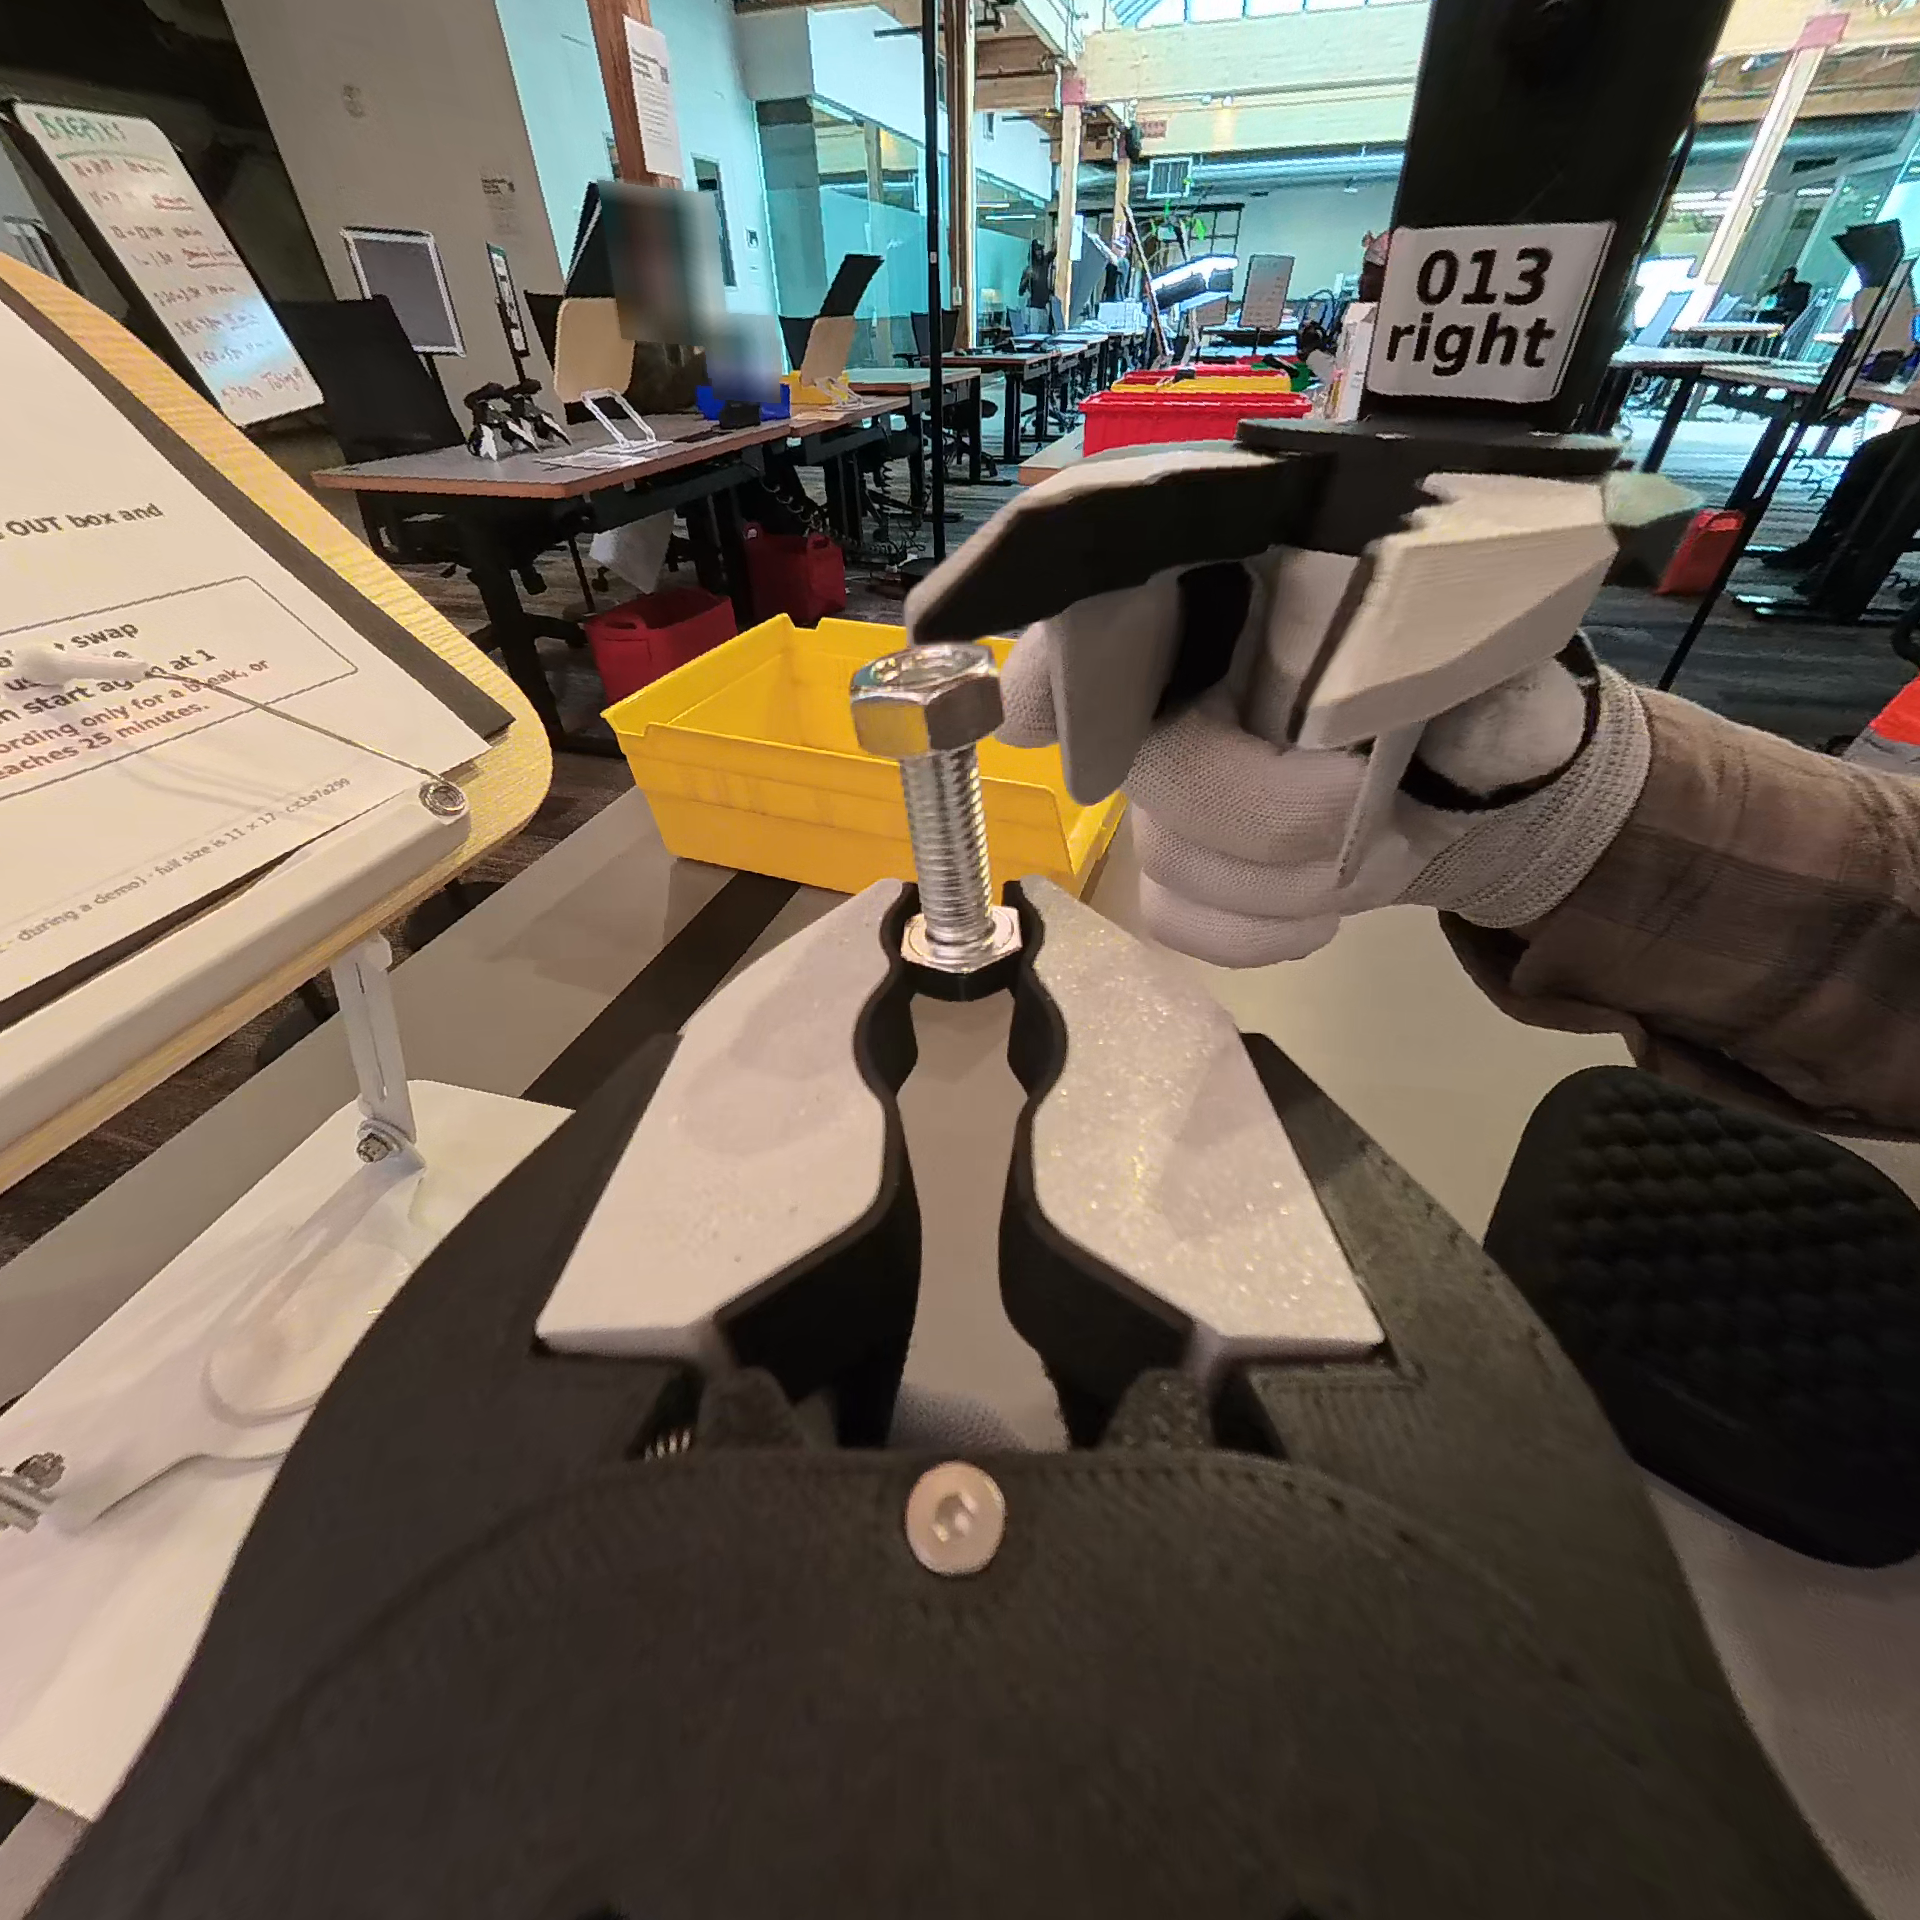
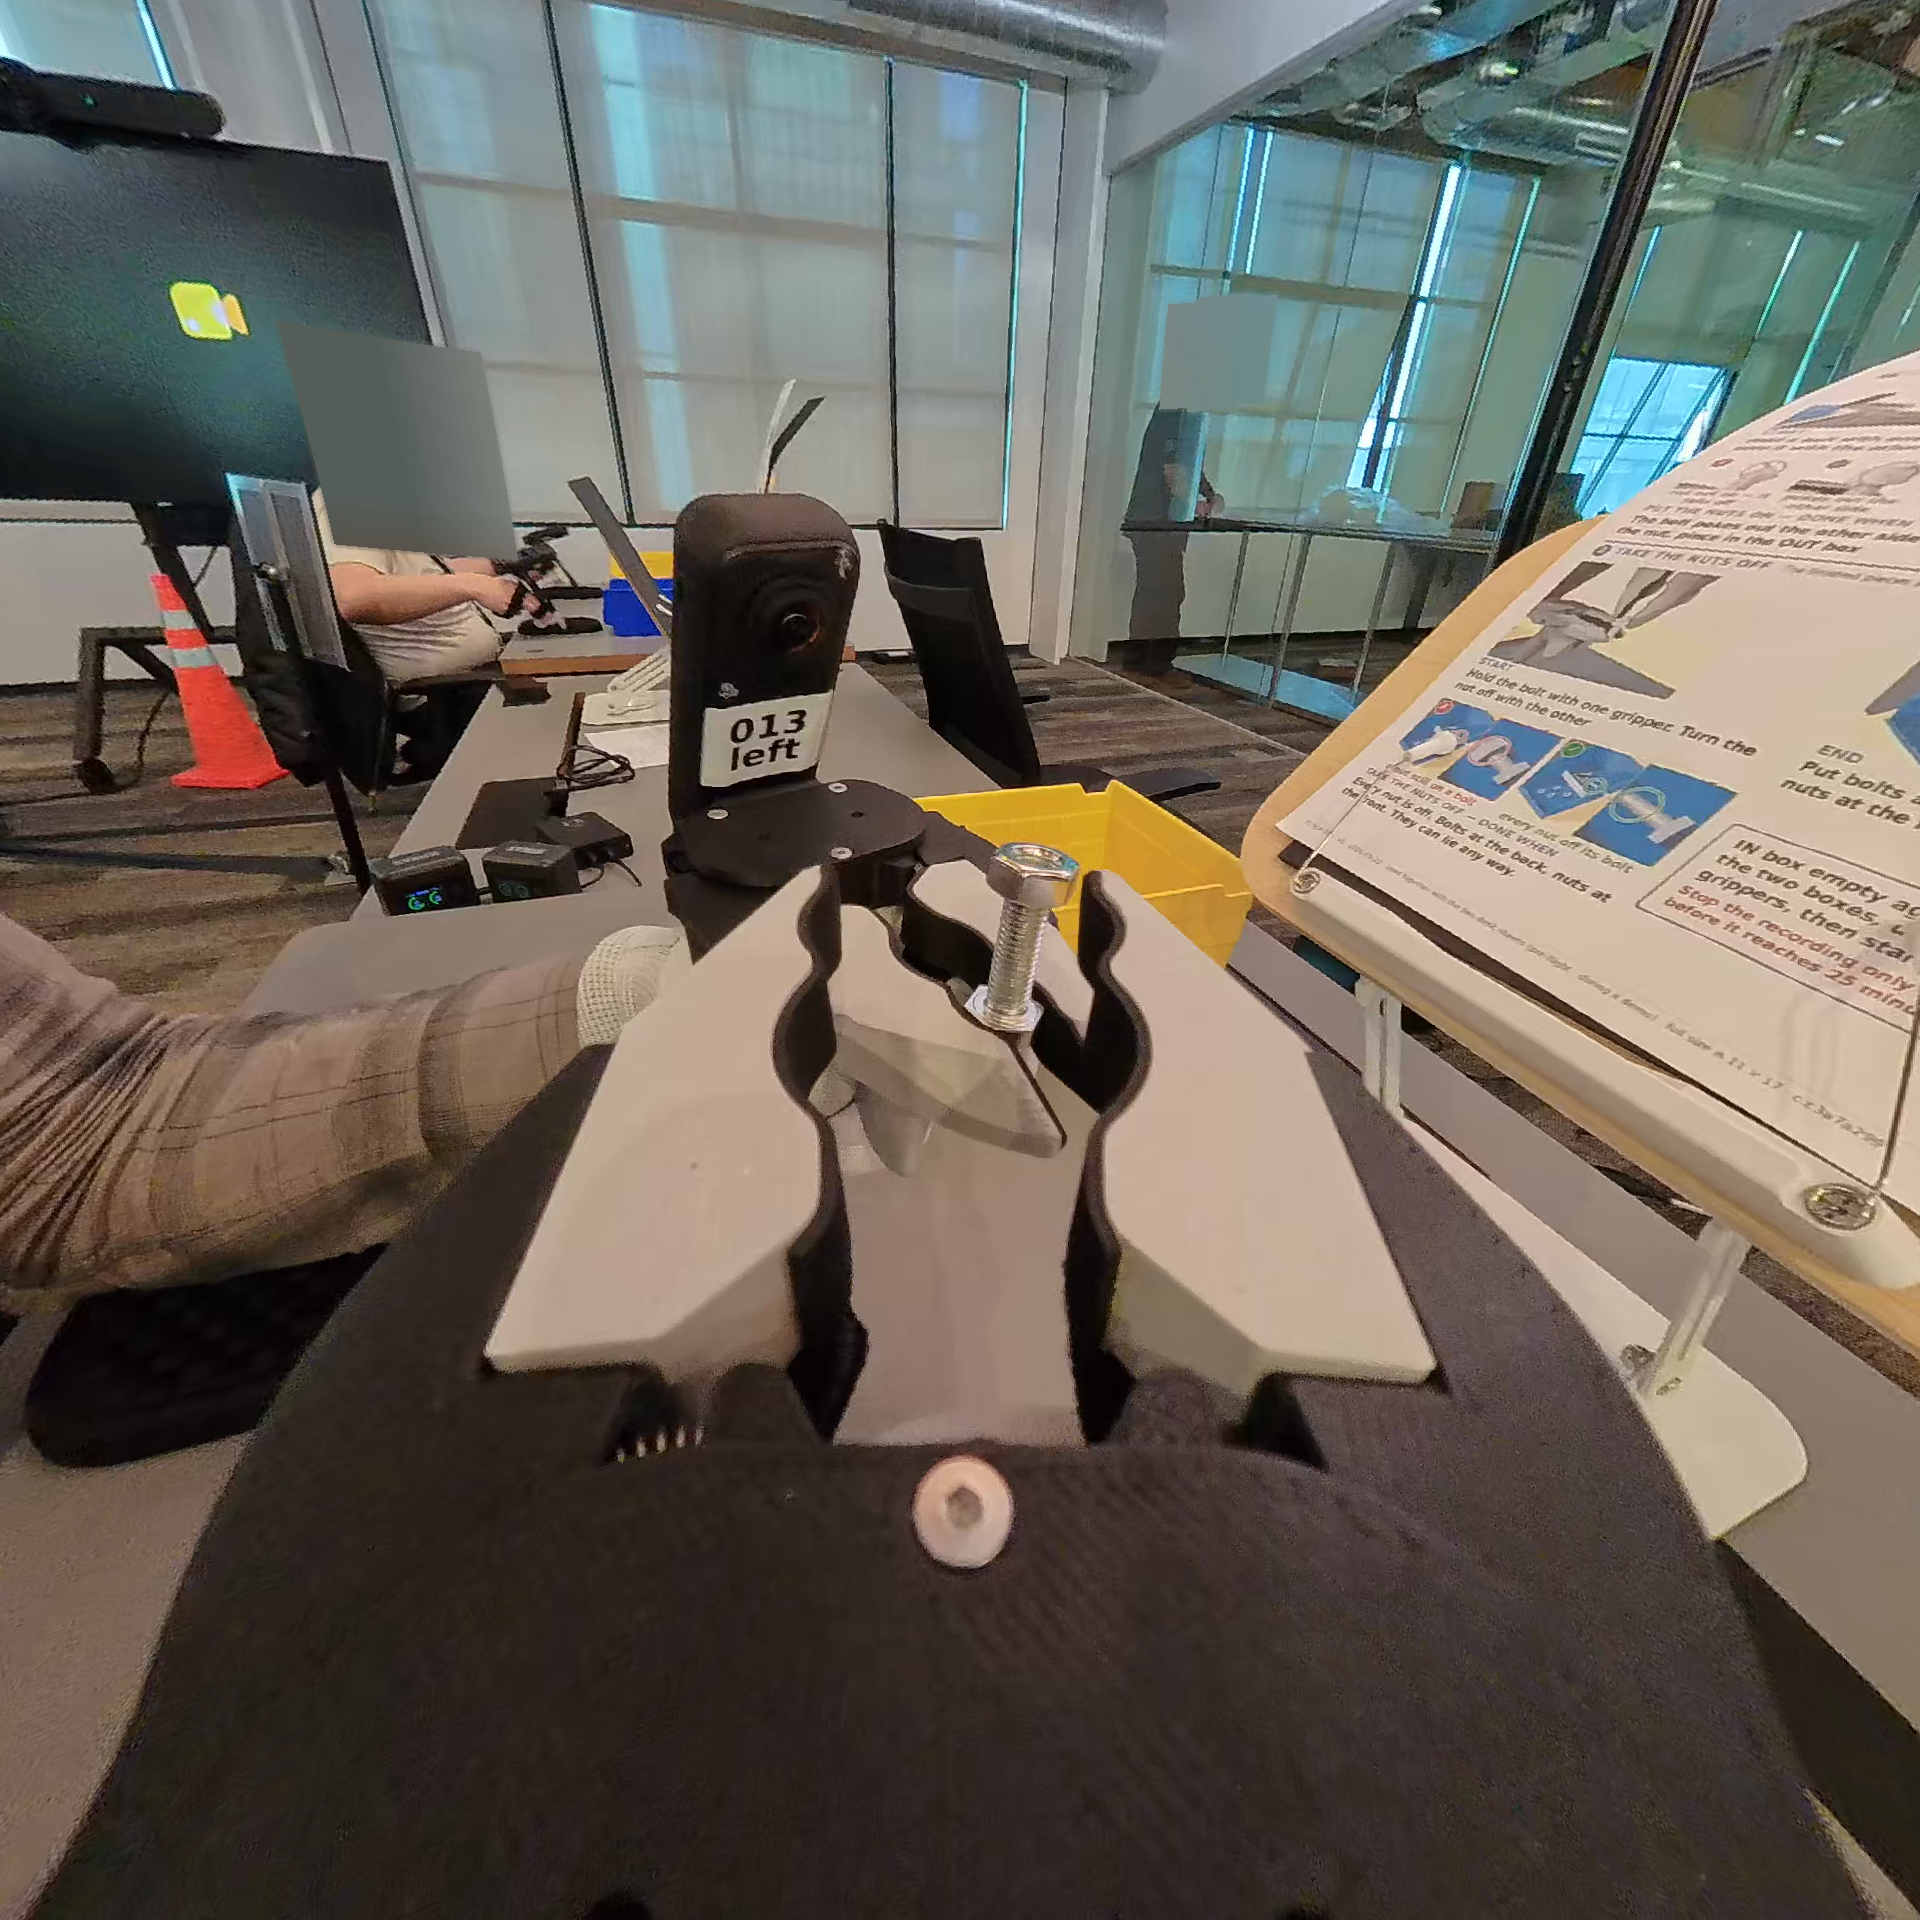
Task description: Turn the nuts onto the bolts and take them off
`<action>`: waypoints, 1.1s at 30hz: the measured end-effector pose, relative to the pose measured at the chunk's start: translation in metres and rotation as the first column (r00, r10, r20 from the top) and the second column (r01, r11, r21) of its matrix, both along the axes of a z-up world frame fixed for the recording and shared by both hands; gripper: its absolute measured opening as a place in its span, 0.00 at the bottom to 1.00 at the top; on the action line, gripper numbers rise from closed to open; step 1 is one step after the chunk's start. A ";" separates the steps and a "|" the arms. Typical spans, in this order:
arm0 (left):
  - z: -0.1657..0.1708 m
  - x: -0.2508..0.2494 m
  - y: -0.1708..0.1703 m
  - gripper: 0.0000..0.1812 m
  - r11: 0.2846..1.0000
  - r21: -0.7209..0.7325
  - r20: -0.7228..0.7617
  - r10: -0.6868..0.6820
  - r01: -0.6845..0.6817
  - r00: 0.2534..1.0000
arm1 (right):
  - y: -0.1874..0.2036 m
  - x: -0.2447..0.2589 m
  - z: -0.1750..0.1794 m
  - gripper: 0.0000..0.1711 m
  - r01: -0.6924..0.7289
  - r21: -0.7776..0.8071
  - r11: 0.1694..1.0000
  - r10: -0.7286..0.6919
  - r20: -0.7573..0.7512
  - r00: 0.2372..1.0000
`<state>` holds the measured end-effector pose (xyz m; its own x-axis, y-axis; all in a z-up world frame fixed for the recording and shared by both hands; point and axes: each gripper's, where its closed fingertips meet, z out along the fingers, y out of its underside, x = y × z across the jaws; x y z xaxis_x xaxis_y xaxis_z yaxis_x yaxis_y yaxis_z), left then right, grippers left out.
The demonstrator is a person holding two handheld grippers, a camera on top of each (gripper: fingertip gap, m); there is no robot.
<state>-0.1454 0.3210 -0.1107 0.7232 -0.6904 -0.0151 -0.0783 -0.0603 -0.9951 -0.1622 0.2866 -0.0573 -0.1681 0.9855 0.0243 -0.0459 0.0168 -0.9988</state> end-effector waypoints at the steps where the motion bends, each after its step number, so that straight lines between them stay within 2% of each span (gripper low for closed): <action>1: 0.000 0.000 0.000 0.08 1.000 0.000 -0.001 0.000 0.000 1.000 | 0.000 0.000 -0.001 0.27 0.004 0.005 1.000 -0.004 0.002 1.000; 3: 0.000 0.000 0.000 0.08 1.000 0.001 -0.001 0.002 -0.002 1.000 | -0.002 -0.001 -0.001 0.29 -0.001 0.008 1.000 0.001 0.008 1.000; 12: 0.000 0.000 0.000 0.08 1.000 0.001 -0.001 0.004 -0.004 1.000 | -0.014 0.002 -0.003 0.23 -0.026 0.049 0.998 0.025 0.017 1.000; 24: 0.002 0.001 -0.001 0.08 1.000 0.010 -0.001 0.002 -0.002 1.000 | -0.008 0.001 0.002 0.28 0.017 0.052 0.999 -0.017 0.006 1.000; 26: 0.003 0.002 -0.001 0.08 1.000 0.011 -0.003 0.000 0.000 1.000 | -0.003 0.000 0.002 0.33 0.025 0.030 0.999 -0.025 0.005 1.000; 31: 0.003 0.006 -0.004 0.08 1.000 0.018 -0.009 -0.017 0.017 1.000 | 0.001 -0.006 -0.001 0.27 0.020 0.033 0.999 -0.021 0.013 1.000; 33: 0.004 0.006 -0.004 0.08 1.000 0.020 -0.011 -0.019 0.019 1.000 | 0.001 -0.008 0.002 0.21 0.002 0.019 1.000 -0.002 0.000 1.000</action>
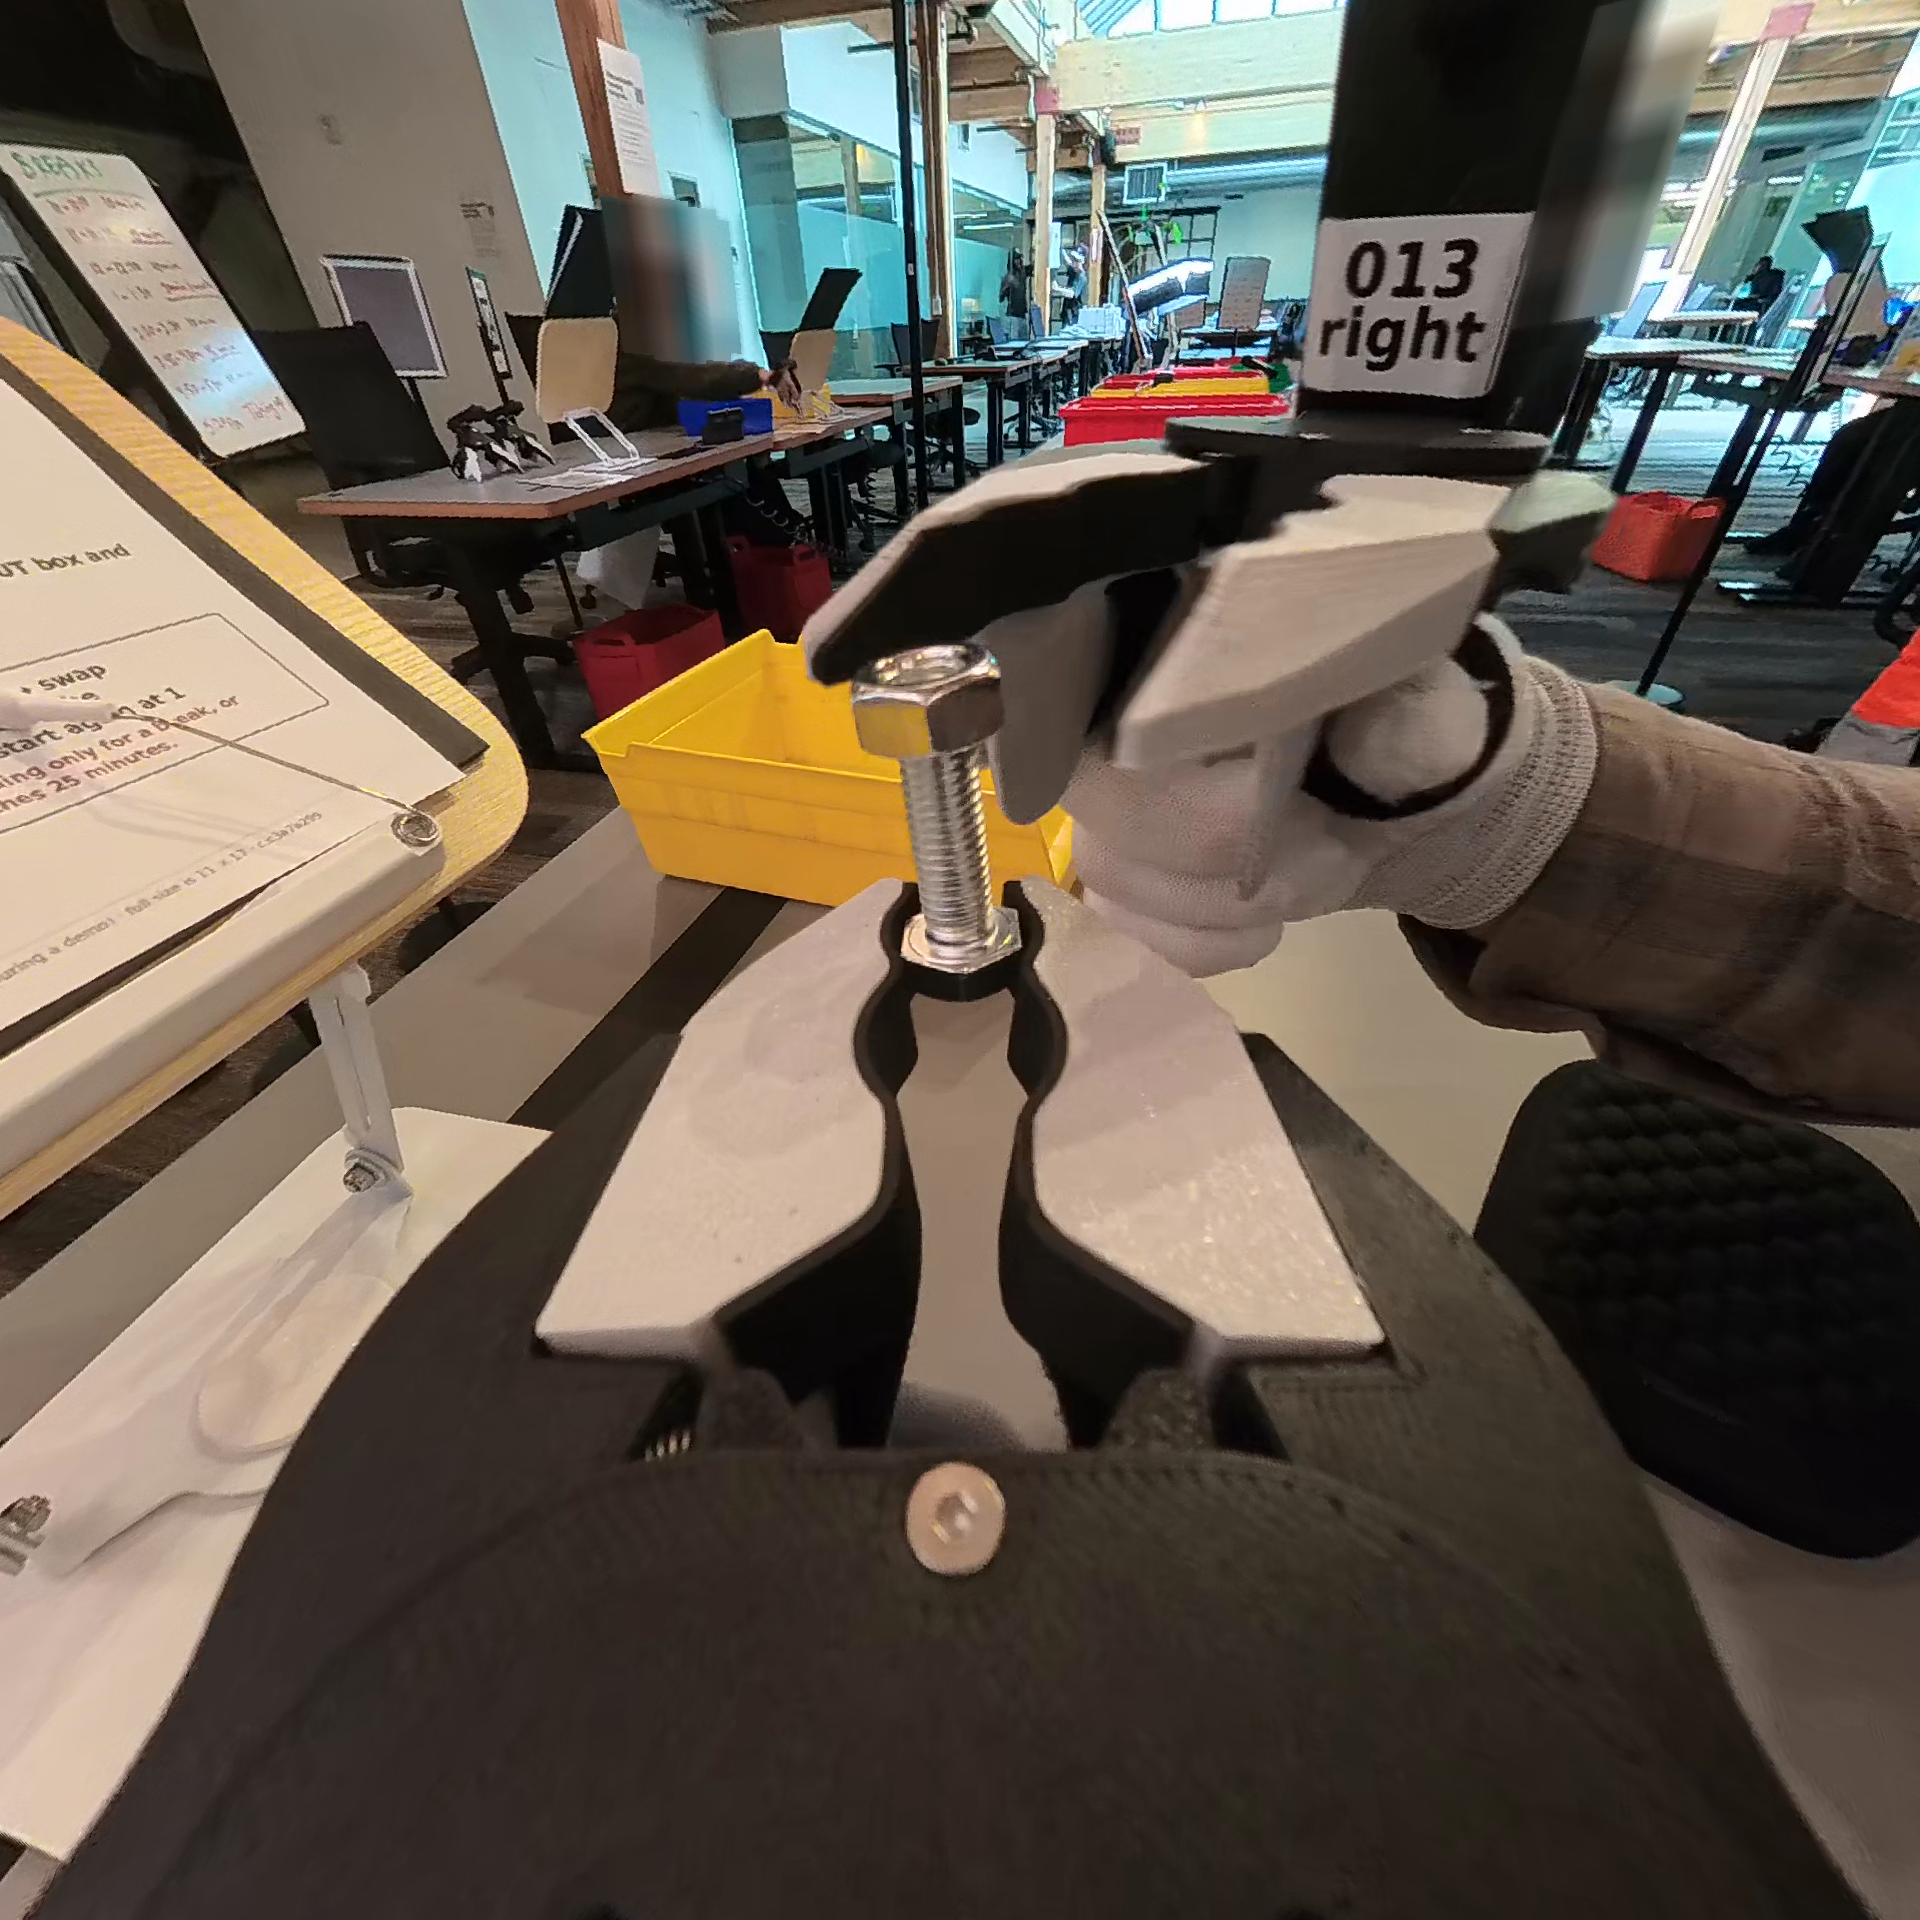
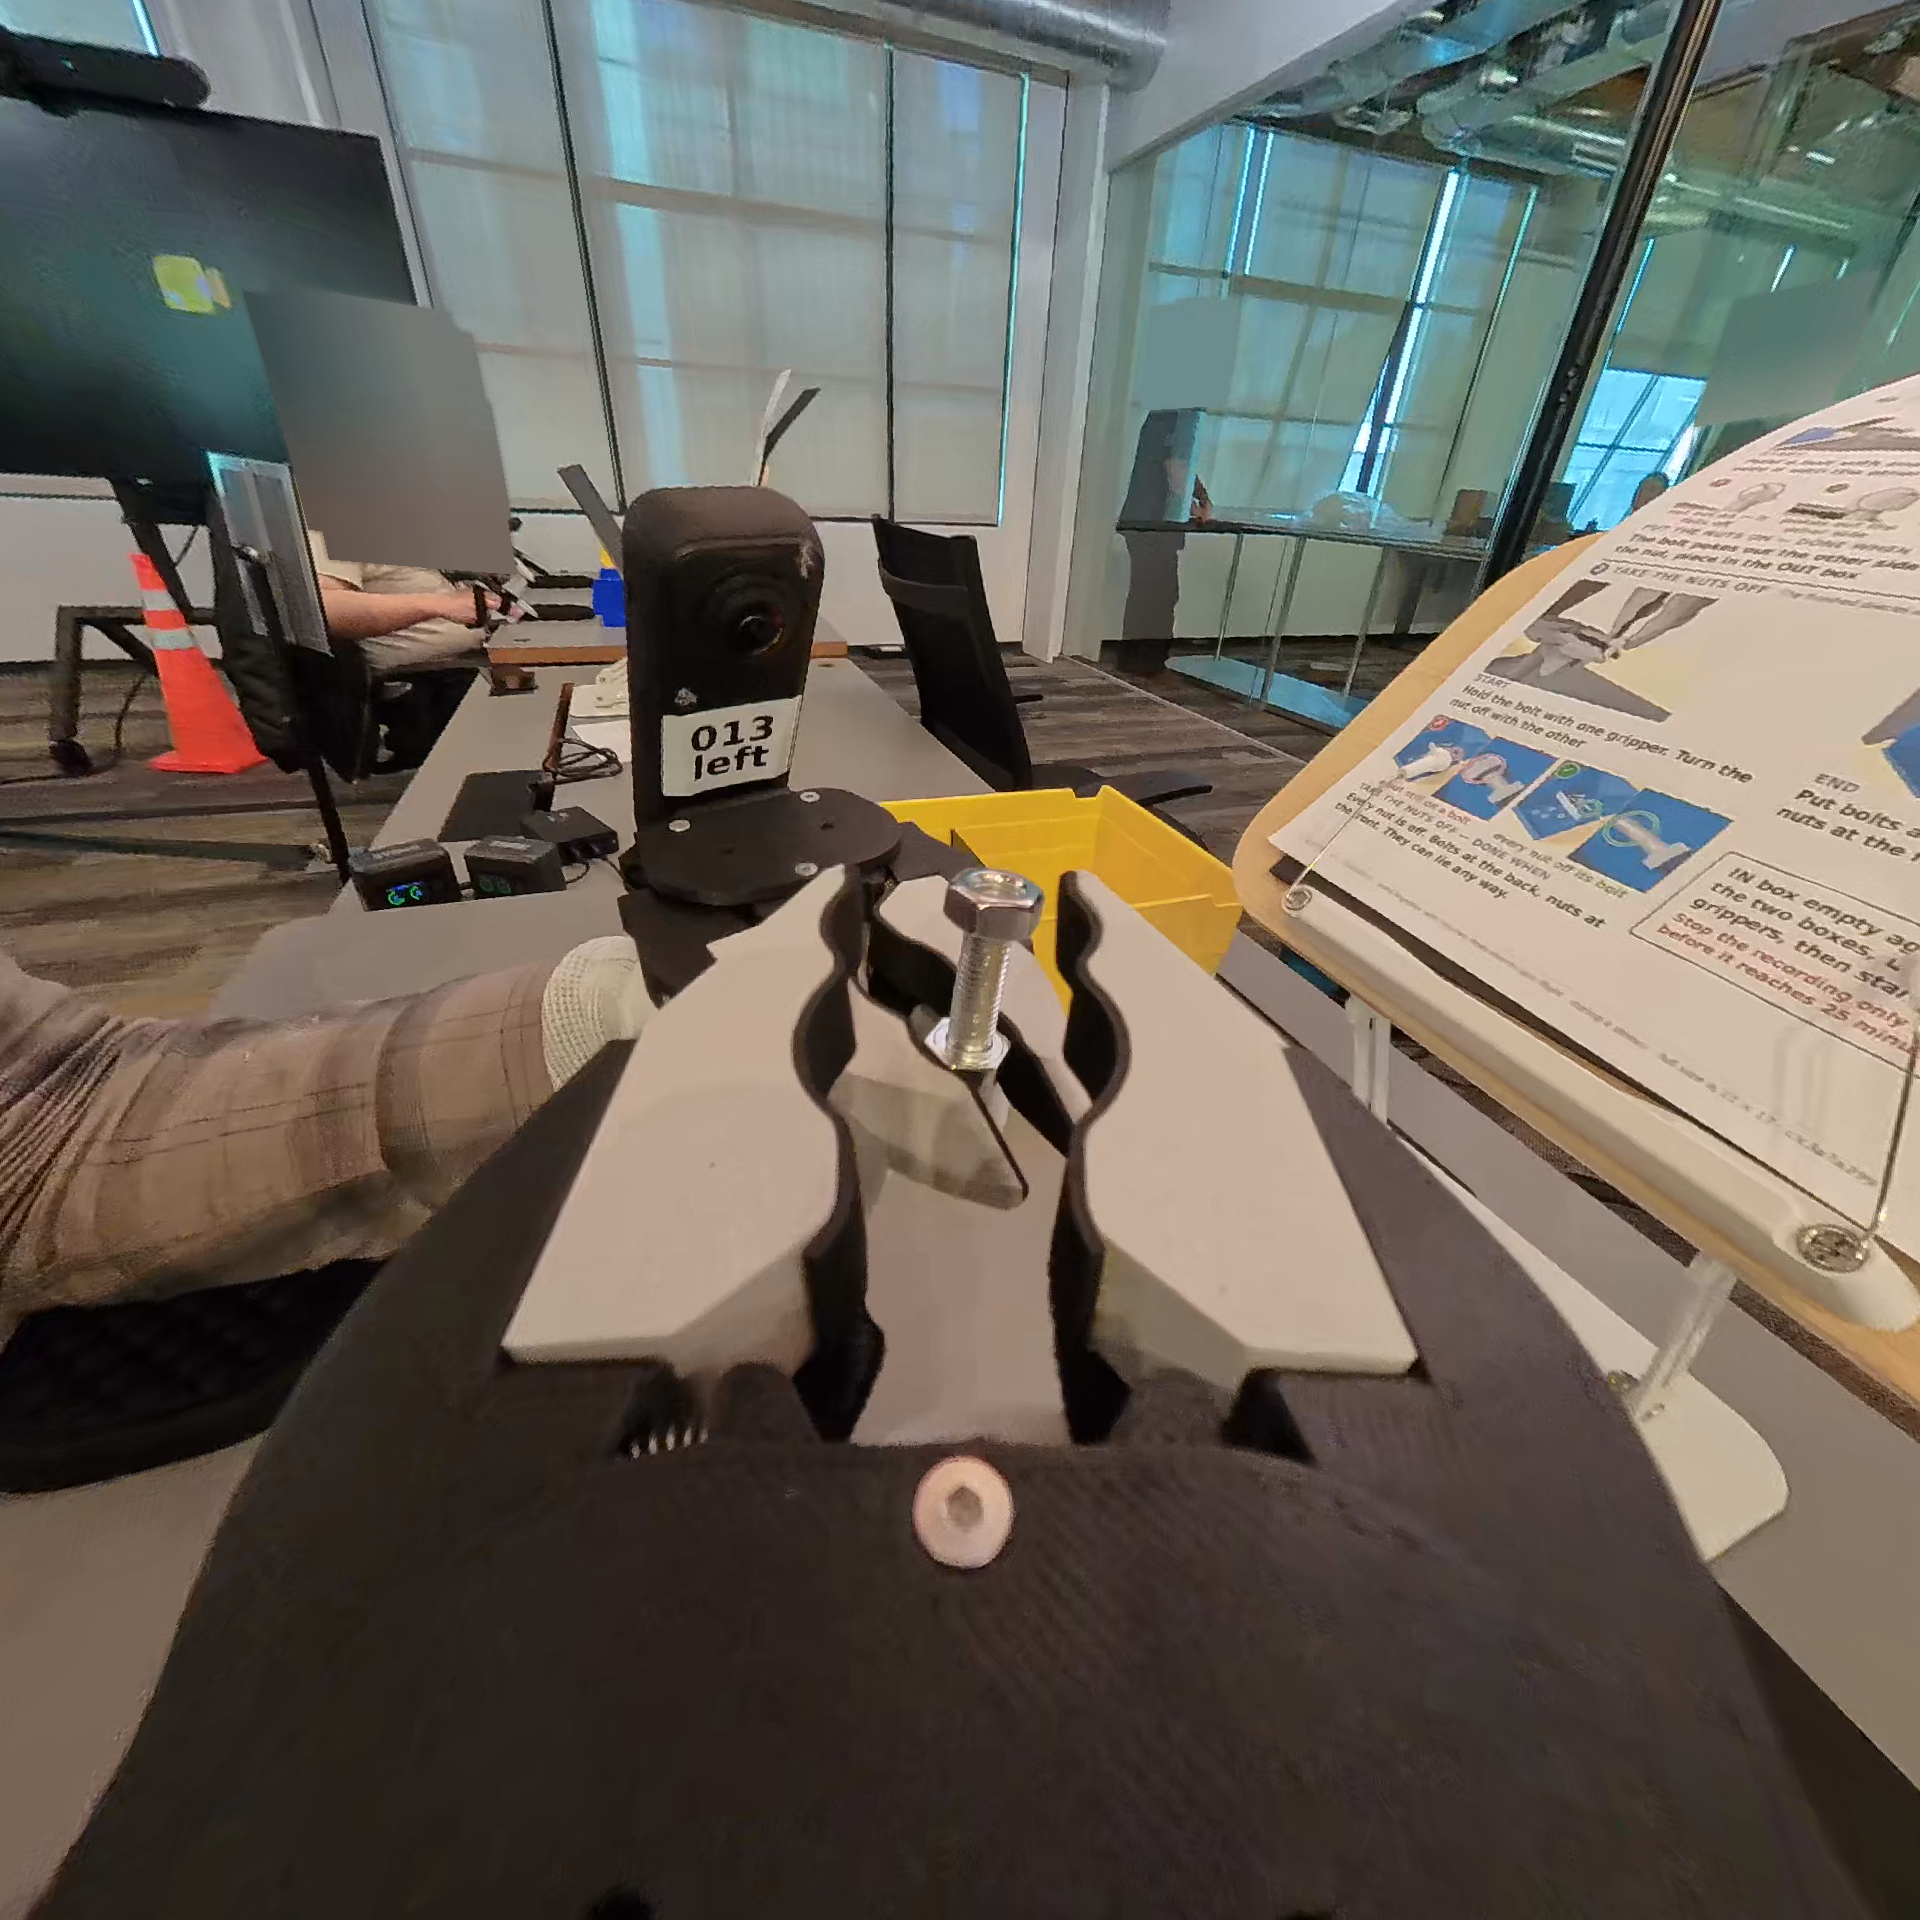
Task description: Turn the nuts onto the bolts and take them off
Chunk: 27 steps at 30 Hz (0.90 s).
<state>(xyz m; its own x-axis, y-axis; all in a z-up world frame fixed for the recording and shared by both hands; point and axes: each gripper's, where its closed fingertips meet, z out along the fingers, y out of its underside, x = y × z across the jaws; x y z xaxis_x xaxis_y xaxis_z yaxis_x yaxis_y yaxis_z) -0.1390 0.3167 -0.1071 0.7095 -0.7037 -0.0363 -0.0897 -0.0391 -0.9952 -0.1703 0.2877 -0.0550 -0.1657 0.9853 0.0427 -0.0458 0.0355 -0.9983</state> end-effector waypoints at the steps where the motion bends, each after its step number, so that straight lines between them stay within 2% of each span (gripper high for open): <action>1: 0.000 0.000 -0.001 0.08 1.000 0.001 0.001 -0.003 0.003 1.000 | 0.000 -0.001 0.001 0.17 -0.007 -0.004 1.000 0.007 -0.003 1.000; 4: 0.002 0.001 -0.002 0.08 1.000 0.009 0.000 -0.007 0.007 1.000 | 0.003 -0.002 0.004 0.10 -0.009 -0.015 1.000 0.008 -0.012 1.000; 10: 0.006 0.003 -0.005 0.08 1.000 0.012 0.015 -0.026 0.026 1.000 | 0.001 0.001 0.007 0.10 -0.024 -0.009 1.000 0.023 -0.061 0.998; 15: 0.008 0.011 -0.011 0.08 0.997 0.013 0.041 -0.080 0.080 0.996 | -0.004 0.006 0.010 0.09 -0.092 -0.015 0.996 0.090 -0.107 0.990; 23: 0.007 0.024 -0.029 0.08 0.979 0.009 0.022 -0.206 0.206 0.978 | -0.020 0.018 0.009 0.10 -0.309 0.023 0.951 0.309 -0.014 0.951; 27: 0.008 0.025 -0.027 0.08 0.982 0.012 0.011 -0.189 0.189 0.982 | -0.019 0.020 0.009 0.10 -0.316 0.041 0.948 0.316 0.000 0.949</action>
